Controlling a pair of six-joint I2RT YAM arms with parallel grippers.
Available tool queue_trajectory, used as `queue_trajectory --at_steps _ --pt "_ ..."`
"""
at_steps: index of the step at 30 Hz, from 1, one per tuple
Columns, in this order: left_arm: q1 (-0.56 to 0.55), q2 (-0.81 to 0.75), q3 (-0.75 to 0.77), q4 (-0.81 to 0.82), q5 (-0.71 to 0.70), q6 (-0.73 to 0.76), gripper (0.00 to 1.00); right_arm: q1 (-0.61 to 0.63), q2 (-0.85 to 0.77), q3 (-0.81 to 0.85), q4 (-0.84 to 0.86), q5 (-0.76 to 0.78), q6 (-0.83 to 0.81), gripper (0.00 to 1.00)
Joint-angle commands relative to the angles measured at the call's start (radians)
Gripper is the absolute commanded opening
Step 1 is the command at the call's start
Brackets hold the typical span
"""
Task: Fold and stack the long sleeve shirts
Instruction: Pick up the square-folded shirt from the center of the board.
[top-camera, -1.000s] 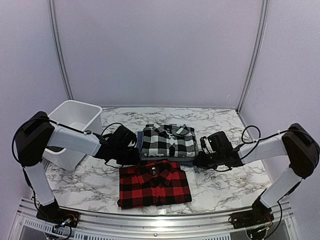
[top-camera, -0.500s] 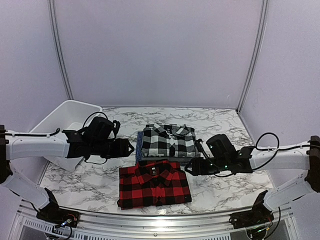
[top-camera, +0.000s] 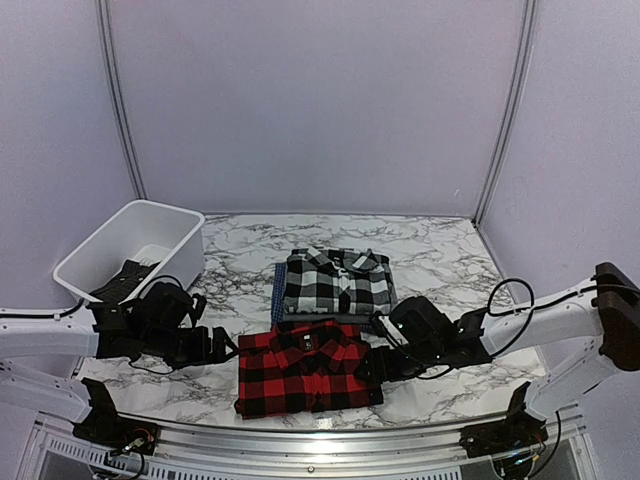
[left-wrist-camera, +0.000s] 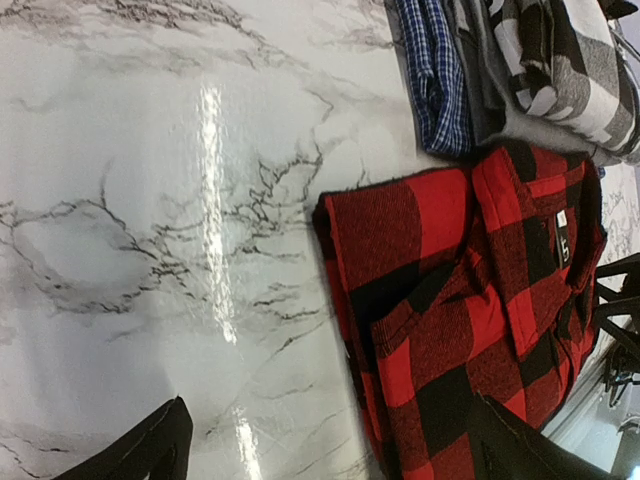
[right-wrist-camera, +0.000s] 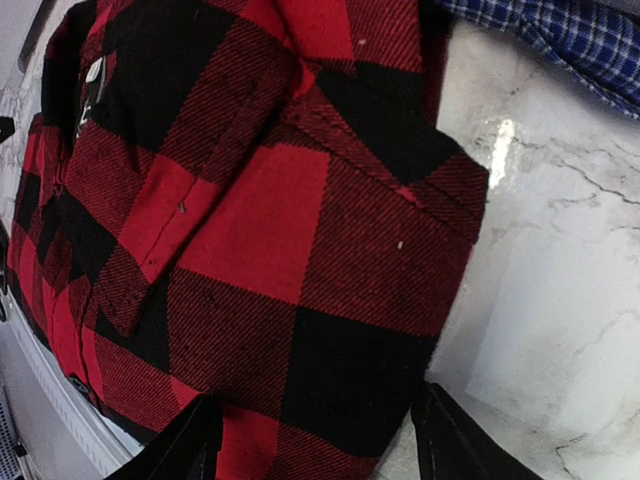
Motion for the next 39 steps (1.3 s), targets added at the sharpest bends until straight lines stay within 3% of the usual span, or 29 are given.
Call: queue_trajectory --at_steps 1,11,19,22,28,30,39 --pt "-0.047 -0.008 -0.032 0.006 0.051 -0.045 0.99 0.016 0.026 0.001 0.003 -0.003 0.047 0.64" --pt "-0.178 0.106 -0.062 0.126 0.035 -0.129 0.95 0.092 0.111 0.079 -0.099 0.100 0.061 0.62" --pt "-0.272 0.256 0.003 0.153 -0.008 -0.182 0.66 0.171 0.196 0.155 -0.175 0.205 0.086 0.57" --pt "-0.297 0.305 0.036 0.164 -0.012 -0.191 0.54 0.178 0.202 0.164 -0.160 0.208 0.092 0.47" --pt "-0.312 0.340 0.083 0.167 -0.012 -0.184 0.10 0.183 0.206 0.204 -0.160 0.210 0.074 0.06" --pt "-0.312 0.326 0.088 0.166 -0.012 -0.177 0.02 0.188 0.199 0.218 -0.166 0.211 0.060 0.00" --pt "-0.327 0.199 0.129 0.136 -0.042 -0.136 0.00 0.203 0.118 0.306 -0.235 0.238 0.008 0.00"
